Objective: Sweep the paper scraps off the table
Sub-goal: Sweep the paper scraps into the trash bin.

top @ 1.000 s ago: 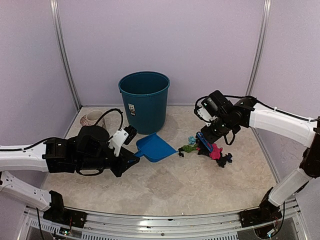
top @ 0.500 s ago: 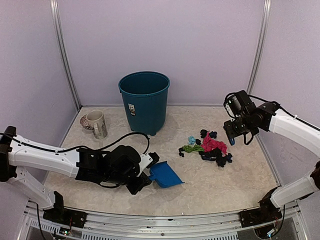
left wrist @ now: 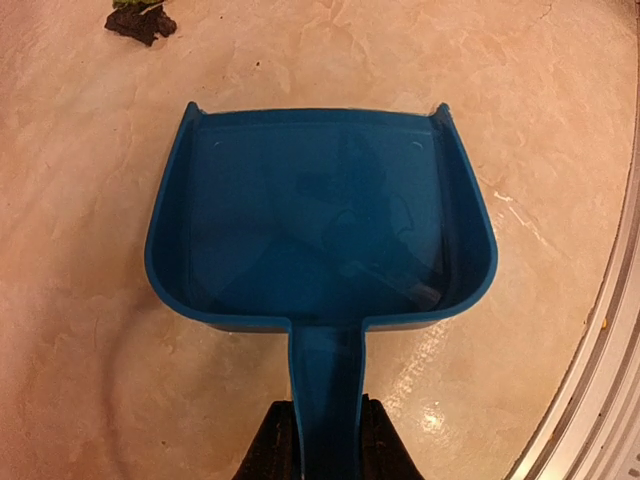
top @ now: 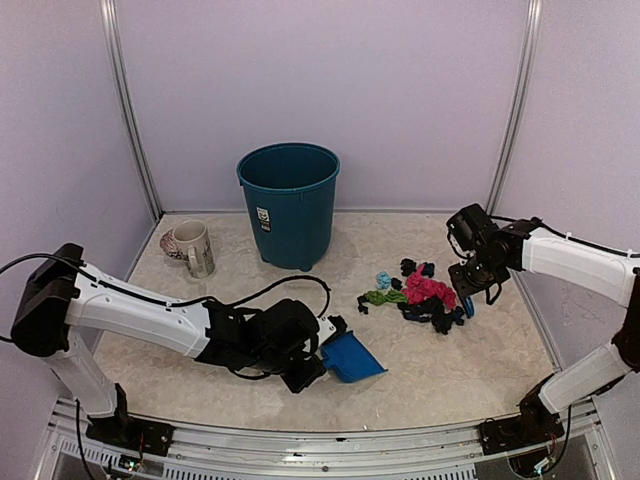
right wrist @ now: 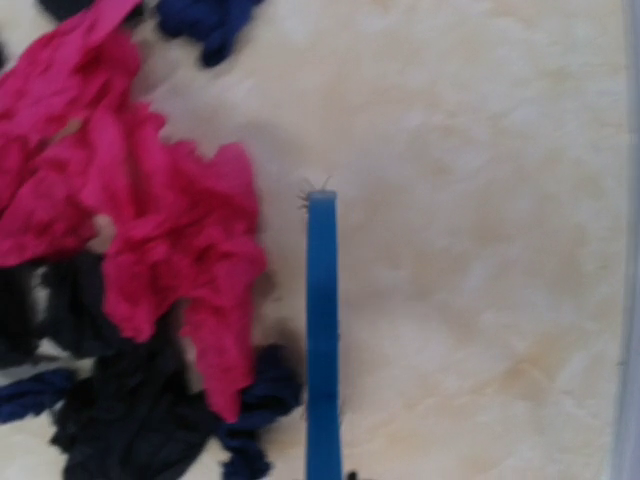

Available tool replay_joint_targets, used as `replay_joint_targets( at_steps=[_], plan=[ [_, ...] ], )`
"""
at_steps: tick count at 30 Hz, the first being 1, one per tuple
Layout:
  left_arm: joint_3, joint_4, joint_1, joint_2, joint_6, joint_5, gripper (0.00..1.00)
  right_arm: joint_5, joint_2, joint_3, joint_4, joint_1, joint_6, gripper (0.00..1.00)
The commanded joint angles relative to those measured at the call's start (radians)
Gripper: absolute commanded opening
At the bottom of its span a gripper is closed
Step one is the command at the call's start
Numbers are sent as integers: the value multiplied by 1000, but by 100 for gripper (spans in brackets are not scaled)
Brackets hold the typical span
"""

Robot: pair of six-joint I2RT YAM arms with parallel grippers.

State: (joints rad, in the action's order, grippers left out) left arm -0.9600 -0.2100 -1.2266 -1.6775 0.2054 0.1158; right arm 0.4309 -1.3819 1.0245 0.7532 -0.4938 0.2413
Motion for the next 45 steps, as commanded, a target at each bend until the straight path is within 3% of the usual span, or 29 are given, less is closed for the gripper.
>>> replay_joint_targets(
  at_steps=[1,9,21,31,40,45],
  plan=[
    [-48,34,-7,-57,-25,-23,0,-126,-5,-9,-18,5,11,0],
    [-91,100,15,-133,-38,-24,0,-300,-7,-1,-70,-37,39,0],
    [-151,98,89,-212,5,-2,0,-275,-149,105,-42,-233,-10,0],
    [-129,110,88,-217,31,18,0,-275,-170,240,30,-369,15,0],
    [-18,150,98,-148,87,66,0,4,-120,332,145,-345,39,0],
    [35,137,96,-97,130,101,0,149,-150,347,94,-272,-40,0]
  ],
)
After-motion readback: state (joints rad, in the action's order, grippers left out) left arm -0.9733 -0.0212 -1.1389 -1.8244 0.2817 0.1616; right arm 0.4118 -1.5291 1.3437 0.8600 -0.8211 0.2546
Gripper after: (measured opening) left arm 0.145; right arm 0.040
